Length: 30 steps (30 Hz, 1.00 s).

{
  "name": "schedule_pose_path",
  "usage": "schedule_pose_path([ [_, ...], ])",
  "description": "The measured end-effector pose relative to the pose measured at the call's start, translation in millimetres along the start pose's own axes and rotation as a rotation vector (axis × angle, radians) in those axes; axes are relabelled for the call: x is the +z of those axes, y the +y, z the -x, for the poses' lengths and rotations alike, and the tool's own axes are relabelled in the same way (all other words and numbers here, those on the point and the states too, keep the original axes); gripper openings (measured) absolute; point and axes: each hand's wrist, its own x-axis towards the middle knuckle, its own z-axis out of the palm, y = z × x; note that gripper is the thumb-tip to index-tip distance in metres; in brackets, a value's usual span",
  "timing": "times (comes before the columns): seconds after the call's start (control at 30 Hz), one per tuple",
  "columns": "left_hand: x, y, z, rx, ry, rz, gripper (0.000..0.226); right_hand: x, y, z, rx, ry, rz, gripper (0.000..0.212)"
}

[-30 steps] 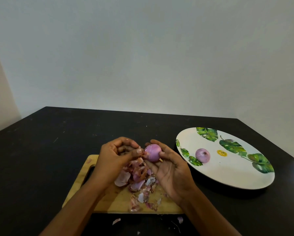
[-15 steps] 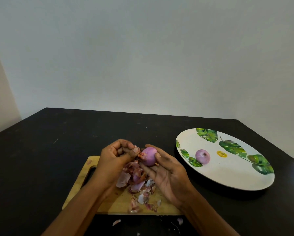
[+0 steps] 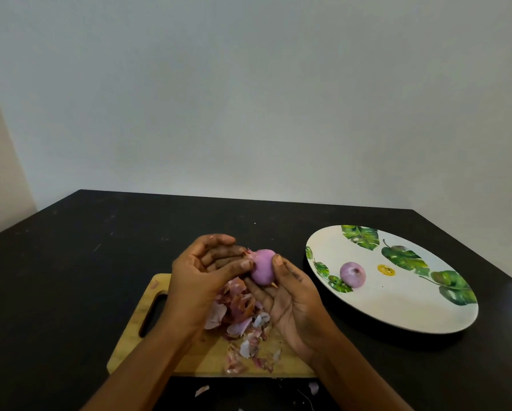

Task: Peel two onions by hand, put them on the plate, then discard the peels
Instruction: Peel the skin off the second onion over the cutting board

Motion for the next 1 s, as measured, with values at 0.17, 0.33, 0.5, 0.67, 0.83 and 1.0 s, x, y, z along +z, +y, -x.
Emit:
schedule_pose_path([
  [0.17, 0, -6, -1, 0.056, 0.106, -0.061, 0.035, -2, 5, -2, 0.02, -0.054, -0.041, 0.086],
  [0.33, 0, -3, -1, 0.06, 0.1, -0.002, 0.034, -2, 5, -2, 0.045, -0.091, -0.053, 0.085],
  [0.5, -2, -3, -2, -0.018, 0.048, 0.091, 0.033, -6, 4, -3, 0.007, -0.102, 0.011, 0.065],
  [0.67, -3, -4, -3, -0.003, 0.007, 0.02, 0.031, -10, 6, -6, -0.018, -0.13, 0.033, 0.063],
  [0.83, -4, -6, -3, 0.014, 0.034, -0.061, 0.022, -8, 5, -4, -0.085, -0.054, 0.151, 0.056],
  [1.0, -5, -12, -3, -0.017, 0.105, -0.166, 0.02, -8, 8, -1, -0.283, 0.03, 0.545, 0.049],
])
